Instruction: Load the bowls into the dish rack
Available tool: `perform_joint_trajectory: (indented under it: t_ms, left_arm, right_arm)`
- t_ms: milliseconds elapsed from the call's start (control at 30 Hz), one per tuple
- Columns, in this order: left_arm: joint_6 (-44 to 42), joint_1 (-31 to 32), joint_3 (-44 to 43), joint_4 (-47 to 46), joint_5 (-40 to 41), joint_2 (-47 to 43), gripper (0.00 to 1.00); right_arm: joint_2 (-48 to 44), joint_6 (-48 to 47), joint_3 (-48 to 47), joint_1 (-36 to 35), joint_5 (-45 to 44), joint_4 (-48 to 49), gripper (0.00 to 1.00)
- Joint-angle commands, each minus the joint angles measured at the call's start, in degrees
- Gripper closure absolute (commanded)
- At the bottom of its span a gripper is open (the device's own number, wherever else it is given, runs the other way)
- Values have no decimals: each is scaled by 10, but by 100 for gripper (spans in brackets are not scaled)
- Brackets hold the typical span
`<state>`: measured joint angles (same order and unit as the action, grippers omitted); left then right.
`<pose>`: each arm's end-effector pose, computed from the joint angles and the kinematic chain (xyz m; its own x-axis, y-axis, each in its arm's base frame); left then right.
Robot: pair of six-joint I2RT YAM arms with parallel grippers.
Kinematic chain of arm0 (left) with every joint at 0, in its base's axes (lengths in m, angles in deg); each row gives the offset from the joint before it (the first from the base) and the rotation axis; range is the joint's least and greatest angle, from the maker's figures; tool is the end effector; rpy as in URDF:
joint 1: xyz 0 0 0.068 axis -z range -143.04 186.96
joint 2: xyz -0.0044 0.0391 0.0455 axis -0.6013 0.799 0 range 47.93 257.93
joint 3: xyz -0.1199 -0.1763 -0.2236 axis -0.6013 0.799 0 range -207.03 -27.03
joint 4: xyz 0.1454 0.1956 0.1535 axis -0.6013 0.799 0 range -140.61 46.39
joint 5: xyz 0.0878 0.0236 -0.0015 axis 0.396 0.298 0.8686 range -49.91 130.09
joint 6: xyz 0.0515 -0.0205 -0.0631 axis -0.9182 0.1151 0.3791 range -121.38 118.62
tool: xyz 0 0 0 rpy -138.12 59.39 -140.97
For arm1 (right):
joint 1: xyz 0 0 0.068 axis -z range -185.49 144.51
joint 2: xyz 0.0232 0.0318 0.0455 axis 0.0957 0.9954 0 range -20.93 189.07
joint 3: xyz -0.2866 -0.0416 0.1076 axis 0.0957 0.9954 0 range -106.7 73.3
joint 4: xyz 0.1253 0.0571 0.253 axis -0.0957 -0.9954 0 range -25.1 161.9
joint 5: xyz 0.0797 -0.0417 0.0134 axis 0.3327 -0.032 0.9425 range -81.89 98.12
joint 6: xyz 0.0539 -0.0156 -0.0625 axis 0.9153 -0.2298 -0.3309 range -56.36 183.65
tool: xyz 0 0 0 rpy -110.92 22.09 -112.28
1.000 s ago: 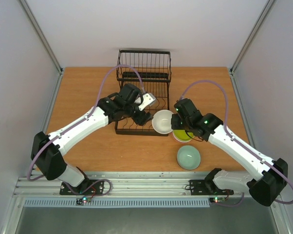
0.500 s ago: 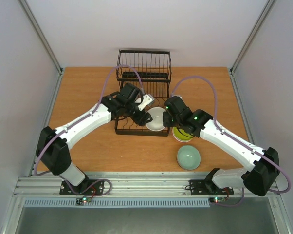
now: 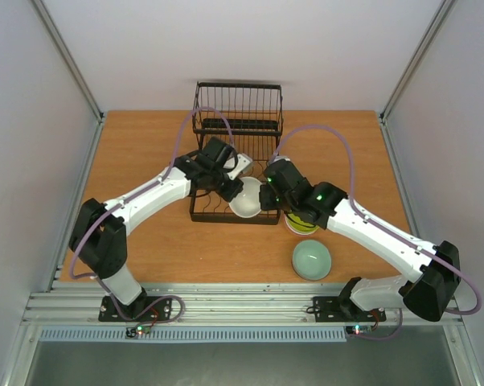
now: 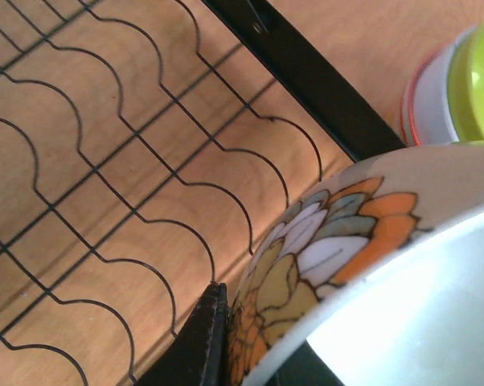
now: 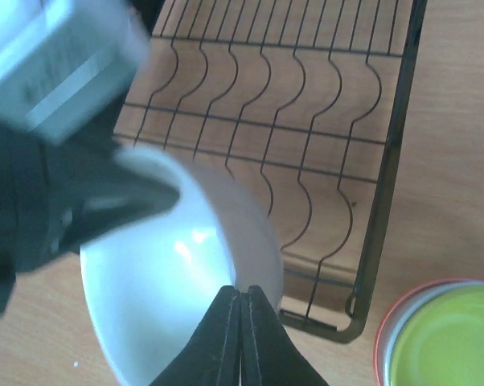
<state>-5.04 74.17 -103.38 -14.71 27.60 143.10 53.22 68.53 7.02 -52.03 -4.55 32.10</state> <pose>0.3164 -0.2601 0.2631 -0.6047 0.5375 -0.5877 0.7300 0.6691 -0.1393 0.2283 0.2174 0.3175 -0.5583 -0.4684 -0.6847 -0.5611 0.8212 -0.1042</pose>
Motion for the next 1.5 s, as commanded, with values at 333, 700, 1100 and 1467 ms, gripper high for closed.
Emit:
perform_joint_trajectory:
  t_ms: [333,700,1100,1467]
  left_arm:
    - [-44,-58,29,-28,-162,-18,99]
    - [64,-221,48,-84,-354,36,100]
    - [82,-231,79,-148,-531,9,100]
    - [104,-233,109,-207,-623,11,100]
  right_arm:
    - [-72,-30,37,20,14,99,25]
    - [-34,-26,40,38,216,178,7]
    - [20,19,72,56,285,273,1]
    - [28,27,94,71,301,326,2]
